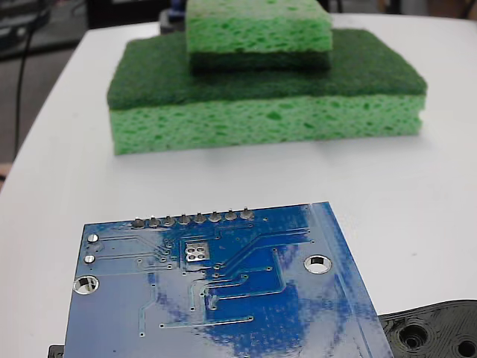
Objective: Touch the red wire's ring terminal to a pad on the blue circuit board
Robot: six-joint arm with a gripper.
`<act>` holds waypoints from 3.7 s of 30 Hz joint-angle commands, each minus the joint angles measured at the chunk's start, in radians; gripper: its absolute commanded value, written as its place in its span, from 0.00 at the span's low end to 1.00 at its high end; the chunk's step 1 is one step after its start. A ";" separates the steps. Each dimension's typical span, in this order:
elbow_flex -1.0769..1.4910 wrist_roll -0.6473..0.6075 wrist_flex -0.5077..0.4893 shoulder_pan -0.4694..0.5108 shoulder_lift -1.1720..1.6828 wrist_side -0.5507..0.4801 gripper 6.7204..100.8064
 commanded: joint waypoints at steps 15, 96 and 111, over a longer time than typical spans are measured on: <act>-0.689 -0.264 0.249 0.124 -0.747 -0.155 0.99; -1.040 -0.318 0.459 0.100 -1.085 -0.101 0.99; -0.474 -0.118 0.215 -0.020 -0.382 0.000 0.99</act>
